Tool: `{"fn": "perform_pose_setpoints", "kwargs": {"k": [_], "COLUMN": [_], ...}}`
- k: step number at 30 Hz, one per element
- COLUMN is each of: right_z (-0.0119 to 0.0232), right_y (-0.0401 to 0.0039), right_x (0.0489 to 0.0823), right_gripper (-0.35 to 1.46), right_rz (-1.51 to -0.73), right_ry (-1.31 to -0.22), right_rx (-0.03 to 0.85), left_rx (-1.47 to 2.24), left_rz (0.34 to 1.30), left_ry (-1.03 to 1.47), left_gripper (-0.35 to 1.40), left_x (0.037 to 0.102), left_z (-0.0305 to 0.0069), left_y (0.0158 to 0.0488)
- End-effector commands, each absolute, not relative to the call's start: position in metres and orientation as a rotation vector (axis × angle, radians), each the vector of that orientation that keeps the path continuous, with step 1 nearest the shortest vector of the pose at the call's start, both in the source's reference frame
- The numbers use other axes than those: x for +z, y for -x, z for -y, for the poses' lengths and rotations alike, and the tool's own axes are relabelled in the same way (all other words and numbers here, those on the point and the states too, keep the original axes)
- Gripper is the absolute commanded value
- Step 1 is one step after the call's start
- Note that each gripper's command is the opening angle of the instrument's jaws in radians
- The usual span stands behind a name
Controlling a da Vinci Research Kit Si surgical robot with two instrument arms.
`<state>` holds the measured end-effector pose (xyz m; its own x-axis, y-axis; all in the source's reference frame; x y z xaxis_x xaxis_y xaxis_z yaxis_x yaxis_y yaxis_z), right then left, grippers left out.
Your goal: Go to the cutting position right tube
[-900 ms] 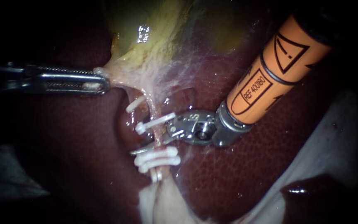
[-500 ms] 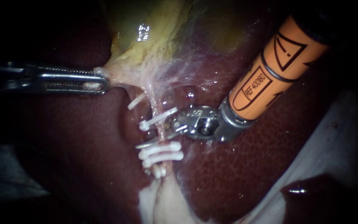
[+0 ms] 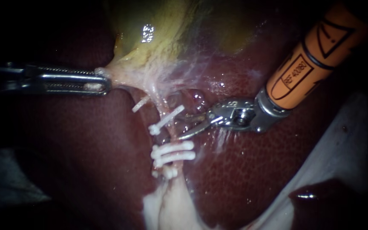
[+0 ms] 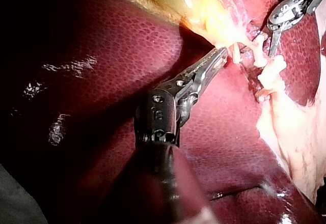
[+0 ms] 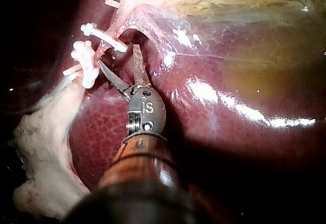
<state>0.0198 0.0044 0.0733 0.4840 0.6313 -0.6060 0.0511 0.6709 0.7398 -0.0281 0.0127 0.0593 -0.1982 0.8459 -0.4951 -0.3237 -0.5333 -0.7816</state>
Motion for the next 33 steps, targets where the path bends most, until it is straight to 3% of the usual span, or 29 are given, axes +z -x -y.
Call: {"fn": "perform_pose_setpoints", "kwargs": {"k": [1,19,33], "right_z": [-0.0045,-0.0034,-0.0019], "right_y": [-0.0195,-0.0187,-0.0215], "right_x": [0.0732,0.0707,0.0722], "right_gripper": [1.05,1.09,1.10], "right_rz": [-1.023,-1.022,-1.006], "right_ry": [-0.782,-0.845,-0.884], "right_rx": [0.400,0.363,0.365], "left_rx": [1.836,1.836,1.836], "left_rz": [0.675,0.676,0.676], "left_ry": [1.236,1.236,1.236], "left_gripper": [-0.35,-0.35,-0.35], "left_x": [0.0592,0.0592,0.0591], "left_z": [-0.0127,-0.0127,-0.0127], "left_y": [0.0281,0.0280,0.0280]}}
